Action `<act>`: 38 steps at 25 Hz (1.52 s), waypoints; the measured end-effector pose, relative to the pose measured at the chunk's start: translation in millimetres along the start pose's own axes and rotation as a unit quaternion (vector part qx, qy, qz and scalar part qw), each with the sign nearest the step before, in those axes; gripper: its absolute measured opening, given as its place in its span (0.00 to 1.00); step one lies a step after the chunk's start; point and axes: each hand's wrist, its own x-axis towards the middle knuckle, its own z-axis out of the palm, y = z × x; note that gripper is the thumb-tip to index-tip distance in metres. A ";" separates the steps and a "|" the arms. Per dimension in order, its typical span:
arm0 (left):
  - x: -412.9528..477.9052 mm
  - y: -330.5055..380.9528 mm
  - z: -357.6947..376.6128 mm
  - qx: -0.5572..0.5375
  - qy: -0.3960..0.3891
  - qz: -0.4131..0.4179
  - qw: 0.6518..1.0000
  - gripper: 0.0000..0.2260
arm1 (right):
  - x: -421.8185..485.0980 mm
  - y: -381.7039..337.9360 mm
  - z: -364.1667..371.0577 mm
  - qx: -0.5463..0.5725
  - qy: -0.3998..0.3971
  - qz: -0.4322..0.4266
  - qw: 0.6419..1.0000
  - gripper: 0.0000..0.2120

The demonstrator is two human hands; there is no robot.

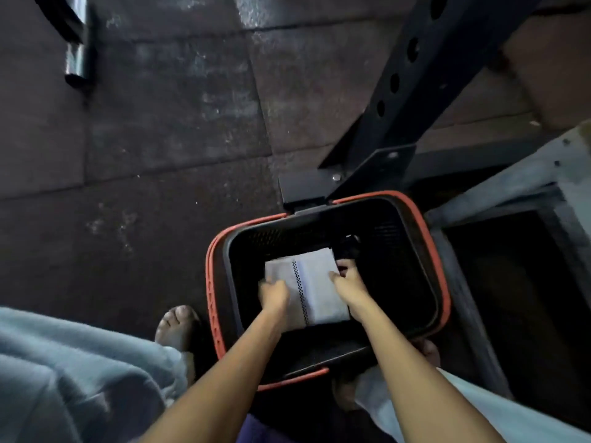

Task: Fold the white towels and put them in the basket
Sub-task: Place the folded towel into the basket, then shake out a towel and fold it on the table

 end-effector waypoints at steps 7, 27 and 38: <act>19.6 -14.4 8.7 0.054 0.103 0.071 0.991 0.20 | 34.6 18.9 36.3 -0.069 -0.055 0.003 0.996 0.17; 7.4 -12.6 -18.1 0.540 -0.075 0.304 0.781 0.28 | -4.6 9.6 -1.8 -0.685 -0.056 -0.289 0.666 0.37; -256.3 144.5 -50.8 0.493 0.009 0.665 0.561 0.16 | -246.1 -117.1 -193.0 -0.417 0.254 -0.242 0.838 0.20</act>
